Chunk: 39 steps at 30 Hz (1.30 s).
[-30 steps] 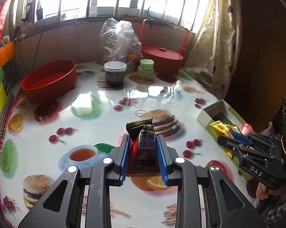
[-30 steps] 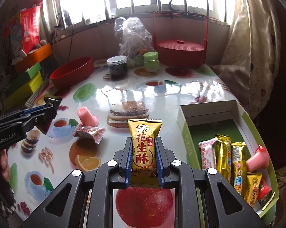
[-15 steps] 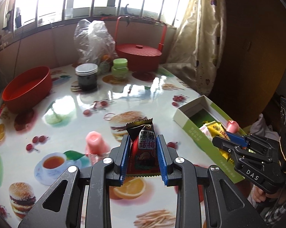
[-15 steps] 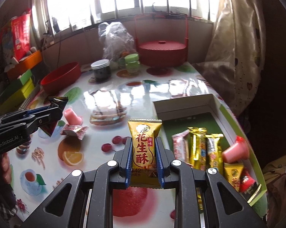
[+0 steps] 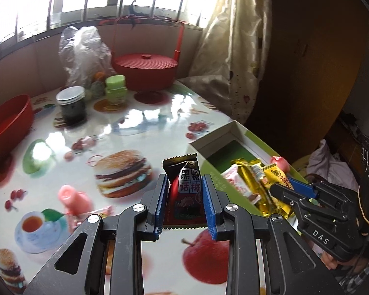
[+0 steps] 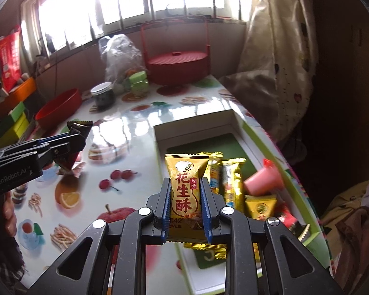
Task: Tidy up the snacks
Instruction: 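Carry the red candy and yellow packet over the green box with both tools, then open both tools to drop the red candy and yellow packet into the box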
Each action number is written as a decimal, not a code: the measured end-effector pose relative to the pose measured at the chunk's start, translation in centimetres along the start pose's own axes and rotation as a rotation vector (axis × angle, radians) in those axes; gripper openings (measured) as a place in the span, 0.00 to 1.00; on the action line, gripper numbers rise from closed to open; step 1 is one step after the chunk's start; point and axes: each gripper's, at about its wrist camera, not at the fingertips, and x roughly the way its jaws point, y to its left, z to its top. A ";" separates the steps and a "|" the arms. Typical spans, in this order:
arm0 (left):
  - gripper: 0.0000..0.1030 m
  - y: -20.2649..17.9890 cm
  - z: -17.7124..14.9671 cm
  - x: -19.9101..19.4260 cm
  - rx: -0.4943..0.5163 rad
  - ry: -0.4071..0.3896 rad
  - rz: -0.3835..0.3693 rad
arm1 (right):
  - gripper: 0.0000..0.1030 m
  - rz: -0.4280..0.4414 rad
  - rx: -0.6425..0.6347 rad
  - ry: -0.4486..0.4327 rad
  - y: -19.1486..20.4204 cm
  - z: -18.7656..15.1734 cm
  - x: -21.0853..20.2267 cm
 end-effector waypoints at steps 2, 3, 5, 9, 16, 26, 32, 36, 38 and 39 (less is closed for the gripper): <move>0.28 -0.5 0.2 0.6 0.003 0.010 -0.012 | 0.20 -0.013 0.011 0.001 -0.6 -0.2 -0.1; 0.28 -0.8 0.4 0.9 0.005 0.014 -0.019 | 0.20 -0.019 0.014 0.002 -0.9 -0.3 -0.2; 0.28 -1.0 0.6 1.3 0.003 0.019 -0.028 | 0.20 -0.028 0.020 0.002 -1.4 -0.4 -0.3; 0.28 -1.7 1.0 2.2 0.008 0.032 -0.044 | 0.20 -0.053 0.036 0.006 -2.5 -0.8 -0.4; 0.28 -3.0 1.4 3.9 0.012 0.058 -0.060 | 0.20 -0.078 0.055 0.019 -3.8 -1.4 -0.4; 0.28 -5.1 1.7 6.6 0.050 0.103 -0.077 | 0.20 -0.106 0.060 0.045 -4.8 -2.6 -0.2; 0.28 -5.7 1.8 8.0 0.062 0.127 -0.070 | 0.20 -0.132 0.063 0.059 -5.4 -3.3 -0.3; 0.28 -6.0 1.7 8.4 0.071 0.136 -0.065 | 0.20 -0.135 0.078 0.061 -6.0 -3.5 -0.2; 0.28 -6.2 1.7 8.7 0.075 0.142 -0.064 | 0.20 -0.134 0.078 0.061 -6.1 -3.5 -0.1; 0.28 -6.2 1.6 8.9 0.074 0.146 -0.061 | 0.20 -0.139 0.075 0.061 -6.1 -3.6 0.0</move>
